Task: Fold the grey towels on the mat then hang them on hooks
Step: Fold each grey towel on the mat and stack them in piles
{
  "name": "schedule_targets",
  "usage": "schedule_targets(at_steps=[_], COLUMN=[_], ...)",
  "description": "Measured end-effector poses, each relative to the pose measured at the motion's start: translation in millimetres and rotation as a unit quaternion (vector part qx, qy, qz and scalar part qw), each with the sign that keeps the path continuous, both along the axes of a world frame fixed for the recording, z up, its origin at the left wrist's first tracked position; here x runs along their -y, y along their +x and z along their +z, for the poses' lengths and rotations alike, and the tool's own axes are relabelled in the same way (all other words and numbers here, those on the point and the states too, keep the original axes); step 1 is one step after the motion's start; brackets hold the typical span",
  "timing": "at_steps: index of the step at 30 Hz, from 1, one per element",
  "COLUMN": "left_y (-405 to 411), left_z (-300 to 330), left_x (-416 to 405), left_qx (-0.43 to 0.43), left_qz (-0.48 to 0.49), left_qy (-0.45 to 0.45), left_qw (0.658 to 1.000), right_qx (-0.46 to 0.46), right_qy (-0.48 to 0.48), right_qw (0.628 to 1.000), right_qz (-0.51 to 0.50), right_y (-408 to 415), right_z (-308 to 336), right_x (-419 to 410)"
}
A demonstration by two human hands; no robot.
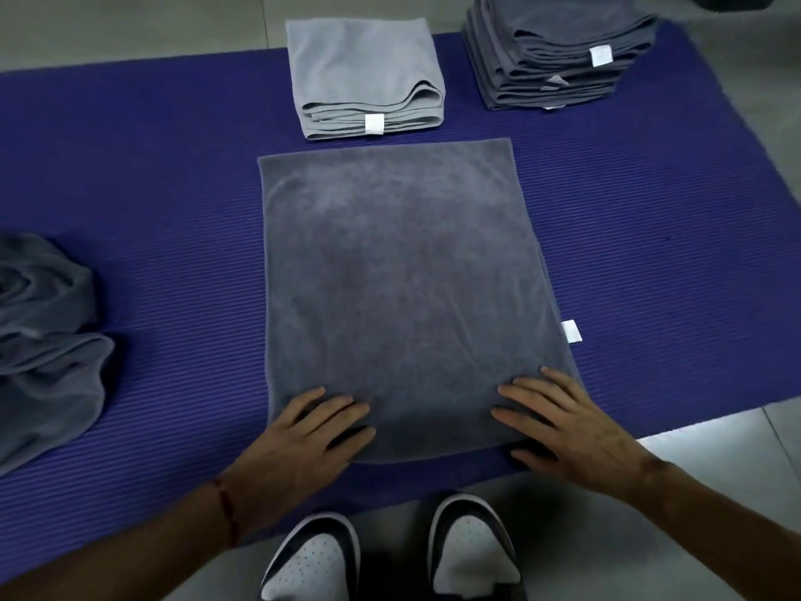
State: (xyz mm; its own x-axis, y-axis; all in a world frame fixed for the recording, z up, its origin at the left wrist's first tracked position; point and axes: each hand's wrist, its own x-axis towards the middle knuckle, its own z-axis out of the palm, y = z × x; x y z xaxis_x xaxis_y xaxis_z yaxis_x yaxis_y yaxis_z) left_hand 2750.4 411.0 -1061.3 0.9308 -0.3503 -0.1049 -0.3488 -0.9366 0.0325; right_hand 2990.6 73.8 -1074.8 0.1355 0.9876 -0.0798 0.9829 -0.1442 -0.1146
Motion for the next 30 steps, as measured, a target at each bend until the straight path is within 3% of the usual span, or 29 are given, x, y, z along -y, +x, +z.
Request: schedule_targets(at_steps=[3,9,13,15,17,20,23,25,27,30], left_y=[3,-3,-8,-12,-13,4,33,50,57,54], left_z=[14,22,24,28,36,50,52,53,53,52], left_x=[4,6,-22,-36,-45,-53,-65,-73,-80,-88], left_qx=[0.038,-0.076,-0.03,-0.025,-0.013,0.043,0.073,0.06,0.036,-0.011], left_qz=[0.003,0.174,0.167,0.208,0.318,0.502,0.547,0.543,0.524,0.509], left_qy=[0.005,0.01,-0.058,-0.149,-0.293,-0.437,-0.534,-0.605,-0.639,-0.615], left_qw=[0.999,0.982,0.984,0.966,0.901,0.745,0.64,0.579,0.562,0.601], right_qx=[0.027,0.047,0.041,0.014,-0.067,-0.203,-0.369,-0.435,-0.423,-0.288], right_qy=[0.005,-0.034,-0.041,-0.005,0.076,0.157,0.227,0.248,0.229,0.123], right_qw=[0.999,0.995,0.997,0.995,0.976,0.875,0.744,0.706,0.734,0.843], right_qz=[0.029,0.08,-0.048,-0.103,-0.191,-0.41,-0.509,-0.5,-0.479,-0.438], right_y=[2,25,33,35,39,51,69,80,89,95], right_z=[1,12,24,30,38,56,69,78,80,84], right_x=[-1,11,16,12,3,-21,-49,-64,-71,-71])
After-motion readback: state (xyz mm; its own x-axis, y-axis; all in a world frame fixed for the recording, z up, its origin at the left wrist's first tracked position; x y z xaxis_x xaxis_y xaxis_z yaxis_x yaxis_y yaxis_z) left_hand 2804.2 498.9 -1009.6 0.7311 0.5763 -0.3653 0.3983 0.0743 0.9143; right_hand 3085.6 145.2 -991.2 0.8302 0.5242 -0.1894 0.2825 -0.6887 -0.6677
